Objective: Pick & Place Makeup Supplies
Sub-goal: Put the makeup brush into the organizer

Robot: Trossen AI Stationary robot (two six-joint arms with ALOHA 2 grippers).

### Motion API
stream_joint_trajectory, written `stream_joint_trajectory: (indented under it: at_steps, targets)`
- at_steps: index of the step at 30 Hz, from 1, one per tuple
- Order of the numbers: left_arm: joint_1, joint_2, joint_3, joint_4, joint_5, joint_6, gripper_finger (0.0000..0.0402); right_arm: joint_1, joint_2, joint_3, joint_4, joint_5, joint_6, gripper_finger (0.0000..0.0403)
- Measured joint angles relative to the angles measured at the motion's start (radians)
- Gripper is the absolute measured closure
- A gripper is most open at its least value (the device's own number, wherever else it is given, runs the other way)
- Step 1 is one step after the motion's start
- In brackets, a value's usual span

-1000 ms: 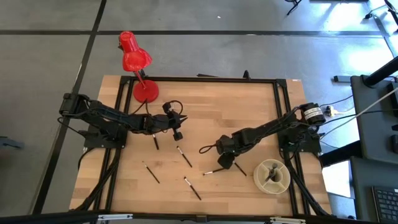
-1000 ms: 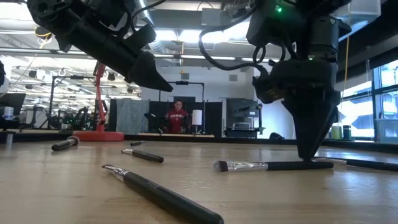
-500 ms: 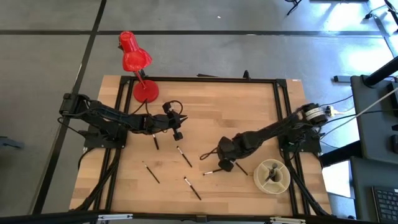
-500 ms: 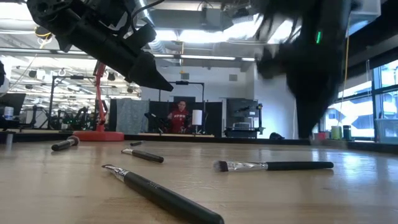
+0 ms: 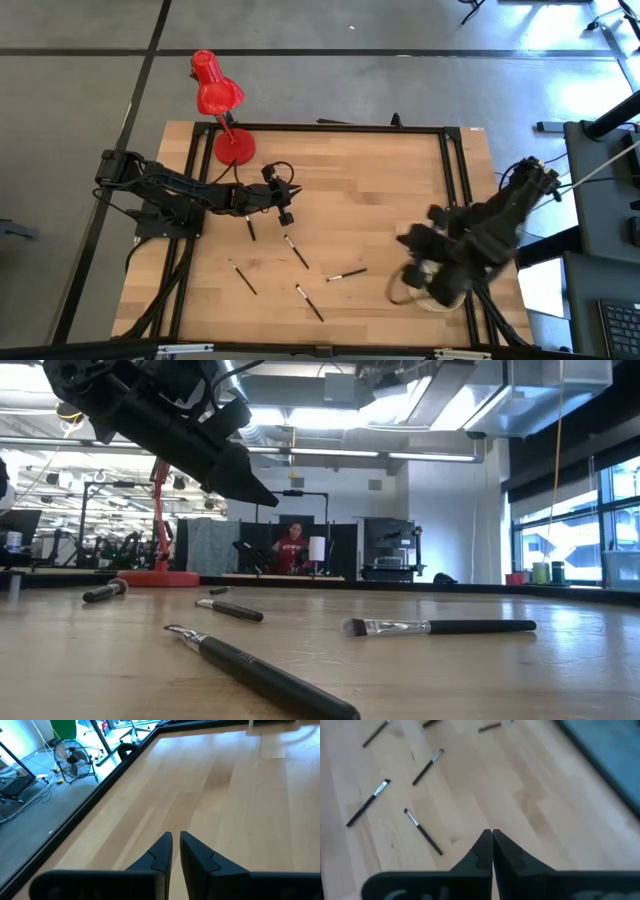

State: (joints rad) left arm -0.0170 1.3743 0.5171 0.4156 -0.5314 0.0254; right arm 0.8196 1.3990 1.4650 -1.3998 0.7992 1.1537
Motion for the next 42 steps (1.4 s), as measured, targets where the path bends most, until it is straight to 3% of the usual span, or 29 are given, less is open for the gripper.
stream_joint_trajectory:
  at_steps: [4, 7, 11, 16, 24, 32, 38, 42]
  targets:
    - [0.0, 0.0, 0.0, 0.0, 0.0, -0.006, 0.037, 0.143, -0.006, -0.004, -0.165, 0.018, 0.193, 0.0402]
    - [0.0, 0.0, 0.0, 0.0, 0.0, -0.006, 0.037, 0.244, -0.005, -0.038, -0.169, 0.02, 0.23, 0.0402]
    - [0.0, 0.0, 0.0, 0.0, 0.0, -0.008, 0.037, 0.349, 0.009, -0.088, -0.155, 0.099, 0.283, 0.0402]
    - [0.0, 0.0, 0.0, 0.0, 0.001, -0.015, 0.037, 0.409, 0.016, -0.157, -0.077, 0.147, 0.314, 0.0402]
    - [0.0, 0.0, 0.0, 0.002, 0.001, -0.023, 0.037, 0.414, 0.016, -0.264, 0.023, 0.118, 0.325, 0.0371]
    - [-0.002, 0.0, 0.0, -0.003, 0.001, -0.037, 0.037, 0.4, 0.015, -0.247, -0.011, 0.067, 0.373, 0.0343]
    - [-0.002, 0.0, 0.0, -0.008, 0.002, -0.05, 0.037, 0.284, 0.013, -0.18, -0.042, 0.071, 0.372, 0.0332]
    - [-0.002, 0.0, 0.0, -0.008, 0.002, -0.053, 0.037, 0.153, 0.017, -0.181, -0.036, -0.018, 0.353, 0.0332]
